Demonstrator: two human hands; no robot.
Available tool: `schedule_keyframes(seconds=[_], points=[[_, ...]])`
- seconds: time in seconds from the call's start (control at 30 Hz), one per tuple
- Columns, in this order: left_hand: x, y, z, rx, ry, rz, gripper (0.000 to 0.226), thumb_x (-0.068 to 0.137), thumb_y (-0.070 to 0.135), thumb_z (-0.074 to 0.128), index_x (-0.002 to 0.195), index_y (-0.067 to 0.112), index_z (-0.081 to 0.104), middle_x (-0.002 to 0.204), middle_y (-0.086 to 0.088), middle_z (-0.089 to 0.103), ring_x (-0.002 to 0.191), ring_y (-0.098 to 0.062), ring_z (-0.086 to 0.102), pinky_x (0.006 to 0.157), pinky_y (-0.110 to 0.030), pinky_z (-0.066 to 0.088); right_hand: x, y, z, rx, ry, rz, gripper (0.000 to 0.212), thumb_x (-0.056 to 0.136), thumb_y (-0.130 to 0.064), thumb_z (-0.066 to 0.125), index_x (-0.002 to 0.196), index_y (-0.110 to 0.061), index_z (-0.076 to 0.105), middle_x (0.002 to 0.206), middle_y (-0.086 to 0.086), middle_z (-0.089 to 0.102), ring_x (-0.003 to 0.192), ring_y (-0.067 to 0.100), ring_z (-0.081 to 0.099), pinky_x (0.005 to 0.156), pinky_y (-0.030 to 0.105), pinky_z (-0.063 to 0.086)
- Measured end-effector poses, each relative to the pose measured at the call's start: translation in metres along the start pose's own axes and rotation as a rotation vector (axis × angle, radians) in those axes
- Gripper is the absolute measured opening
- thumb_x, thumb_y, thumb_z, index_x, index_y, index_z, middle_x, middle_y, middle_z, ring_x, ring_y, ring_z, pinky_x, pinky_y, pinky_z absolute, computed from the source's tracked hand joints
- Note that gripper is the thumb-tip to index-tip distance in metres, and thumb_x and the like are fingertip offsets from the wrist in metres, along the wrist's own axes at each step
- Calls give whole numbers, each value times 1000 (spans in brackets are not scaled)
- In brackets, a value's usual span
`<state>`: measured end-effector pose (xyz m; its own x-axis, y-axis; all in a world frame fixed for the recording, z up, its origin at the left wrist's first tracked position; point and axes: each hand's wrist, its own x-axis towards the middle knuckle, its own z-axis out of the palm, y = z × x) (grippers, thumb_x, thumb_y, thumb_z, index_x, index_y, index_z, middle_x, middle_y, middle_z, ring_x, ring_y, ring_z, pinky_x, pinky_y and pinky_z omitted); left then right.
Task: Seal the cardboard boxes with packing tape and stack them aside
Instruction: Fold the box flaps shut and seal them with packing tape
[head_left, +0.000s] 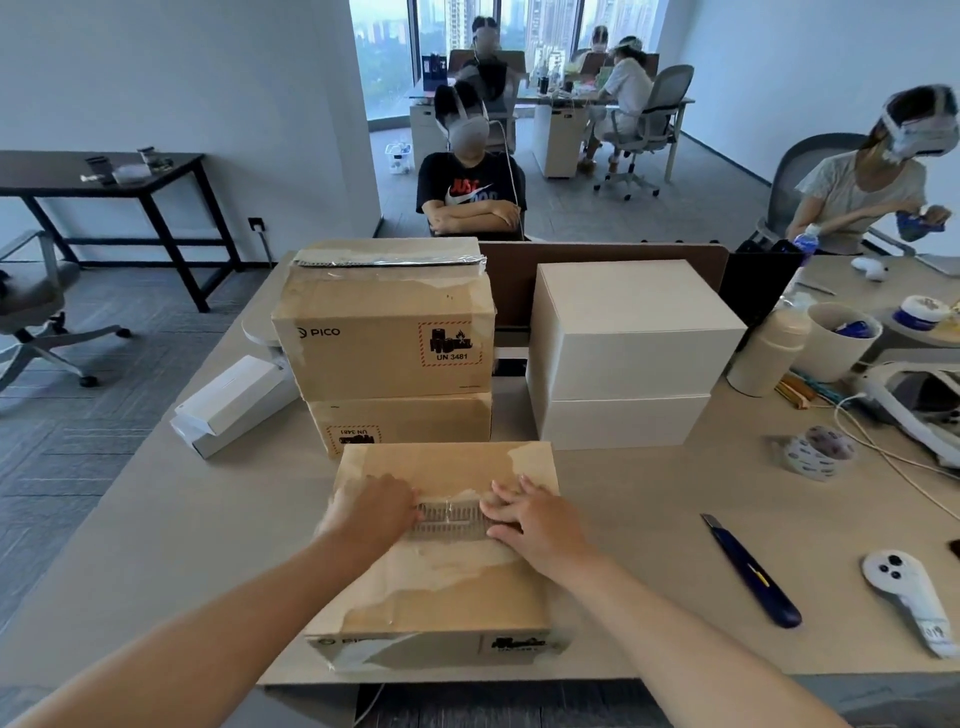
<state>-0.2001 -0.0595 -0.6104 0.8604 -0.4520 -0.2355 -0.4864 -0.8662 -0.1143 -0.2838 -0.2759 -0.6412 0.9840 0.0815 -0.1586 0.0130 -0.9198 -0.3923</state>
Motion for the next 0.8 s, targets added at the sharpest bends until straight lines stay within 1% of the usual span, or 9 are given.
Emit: schedule_keyframes(seconds=[0.1, 0.17, 0.2, 0.27, 0.37, 0.5, 0.6, 0.73, 0.8], points=[[19, 31, -29, 107, -117, -44, 19, 95, 23, 58, 109, 13, 66, 92, 0, 62, 90, -22, 64, 70, -32, 50, -6, 18, -32, 105, -179, -54, 36, 95, -25, 60, 130, -32, 61, 150, -16, 39, 146, 8, 22, 118, 31, 17], [37, 66, -46, 78, -96, -43, 19, 95, 29, 59, 105, 15, 67, 78, 3, 56, 78, -18, 61, 62, -30, 46, -8, 36, -51, 135, -282, -67, 36, 91, -19, 65, 127, -24, 65, 144, -11, 49, 140, 7, 35, 114, 26, 25], [46, 84, -54, 17, -55, -39, 24, 95, 37, 58, 102, 17, 68, 78, 3, 59, 76, -17, 61, 62, -30, 47, -8, 44, -59, 133, -310, -64, 36, 89, -19, 66, 125, -23, 67, 140, -10, 55, 133, 9, 45, 108, 22, 33], [70, 128, -66, -132, 30, -1, 29, 95, 45, 54, 102, 22, 71, 93, 4, 69, 81, -16, 65, 68, -31, 53, -13, 70, -80, 156, -317, -27, 36, 87, -22, 68, 123, -25, 69, 131, -10, 62, 120, 11, 56, 98, 20, 41], [105, 193, -81, -321, 94, 58, 28, 94, 43, 50, 106, 33, 73, 107, 9, 71, 93, -18, 67, 78, -33, 55, -22, 128, -114, 143, -309, 4, 38, 88, -28, 66, 126, -28, 65, 131, -10, 62, 119, 10, 57, 103, 26, 44], [157, 283, -104, -558, 100, 123, 23, 95, 41, 51, 106, 35, 71, 105, 12, 71, 100, -16, 66, 81, -31, 53, -42, 233, -159, 218, -186, 156, 36, 91, -28, 64, 127, -26, 64, 129, -11, 63, 116, 5, 58, 94, 16, 41], [194, 351, -111, -733, 73, 184, 24, 95, 34, 53, 111, 33, 72, 100, 10, 74, 96, -12, 67, 87, -30, 54, -60, 313, -181, 297, -66, 295, 33, 92, -17, 60, 125, -19, 63, 119, -7, 65, 108, 7, 59, 96, 20, 45], [235, 440, -106, -939, 76, 185, 30, 94, 23, 51, 115, 25, 72, 95, 8, 75, 88, -10, 67, 74, -14, 48, -83, 414, -194, 268, 121, 444, 27, 91, -17, 59, 117, -25, 63, 103, -13, 59, 103, 8, 57, 90, 17, 46], [255, 478, -92, -990, 34, 156, 31, 94, 21, 55, 122, 23, 68, 104, 4, 74, 98, -14, 66, 84, -19, 48, -91, 455, -191, 239, 186, 507, 28, 89, -19, 58, 115, -28, 63, 109, -9, 60, 105, 13, 56, 90, 27, 48]])
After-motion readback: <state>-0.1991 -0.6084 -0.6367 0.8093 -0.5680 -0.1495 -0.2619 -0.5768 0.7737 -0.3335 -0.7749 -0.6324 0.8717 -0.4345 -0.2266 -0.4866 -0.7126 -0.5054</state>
